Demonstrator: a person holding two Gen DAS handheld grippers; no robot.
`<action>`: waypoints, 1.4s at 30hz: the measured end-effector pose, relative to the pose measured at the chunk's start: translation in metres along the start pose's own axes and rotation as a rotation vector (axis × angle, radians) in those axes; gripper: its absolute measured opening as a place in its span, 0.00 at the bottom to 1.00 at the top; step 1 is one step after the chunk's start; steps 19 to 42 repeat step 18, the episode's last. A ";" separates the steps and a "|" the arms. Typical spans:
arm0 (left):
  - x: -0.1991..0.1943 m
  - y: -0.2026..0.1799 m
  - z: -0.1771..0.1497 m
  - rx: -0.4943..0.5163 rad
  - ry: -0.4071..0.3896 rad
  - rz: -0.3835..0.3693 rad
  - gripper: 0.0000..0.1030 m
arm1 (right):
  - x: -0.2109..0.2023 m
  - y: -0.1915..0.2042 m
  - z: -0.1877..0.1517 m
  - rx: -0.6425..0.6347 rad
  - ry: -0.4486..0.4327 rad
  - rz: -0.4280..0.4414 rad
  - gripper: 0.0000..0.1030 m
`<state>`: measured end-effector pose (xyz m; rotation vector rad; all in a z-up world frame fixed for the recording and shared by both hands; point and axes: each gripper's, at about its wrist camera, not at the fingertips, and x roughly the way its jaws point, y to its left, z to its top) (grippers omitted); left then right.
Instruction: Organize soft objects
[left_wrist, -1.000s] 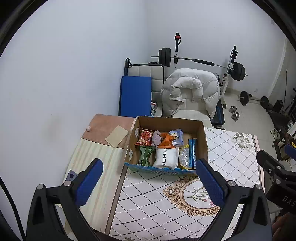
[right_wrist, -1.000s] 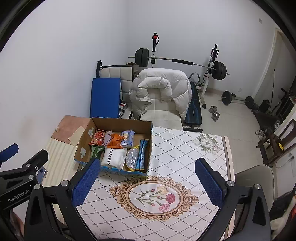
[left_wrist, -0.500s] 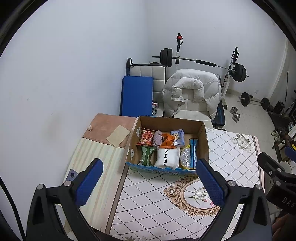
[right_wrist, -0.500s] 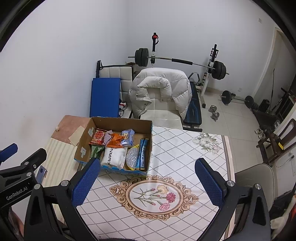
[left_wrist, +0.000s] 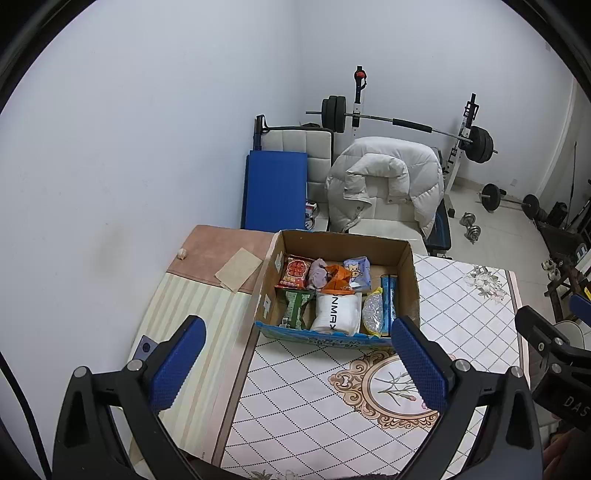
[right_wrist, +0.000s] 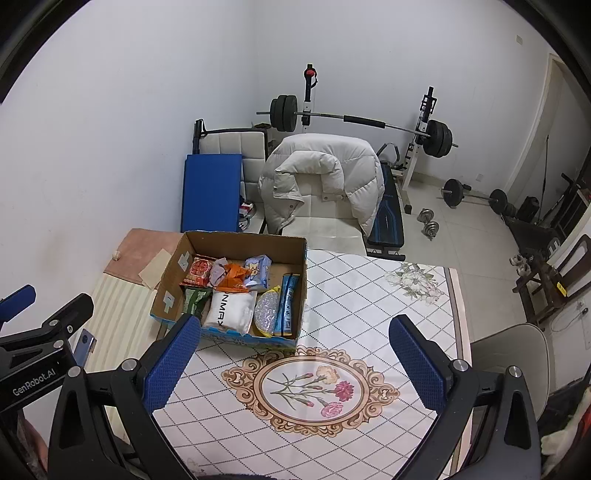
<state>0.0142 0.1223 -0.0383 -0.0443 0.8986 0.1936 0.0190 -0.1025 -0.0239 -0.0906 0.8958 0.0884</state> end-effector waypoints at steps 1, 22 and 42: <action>0.000 0.000 0.000 0.001 -0.001 0.000 1.00 | 0.000 0.000 0.000 0.000 0.001 0.000 1.00; -0.001 0.004 -0.005 0.002 -0.001 0.006 1.00 | -0.001 -0.001 -0.002 -0.008 -0.001 0.006 1.00; -0.001 0.004 -0.005 0.002 -0.001 0.006 1.00 | -0.001 -0.001 -0.002 -0.008 -0.001 0.006 1.00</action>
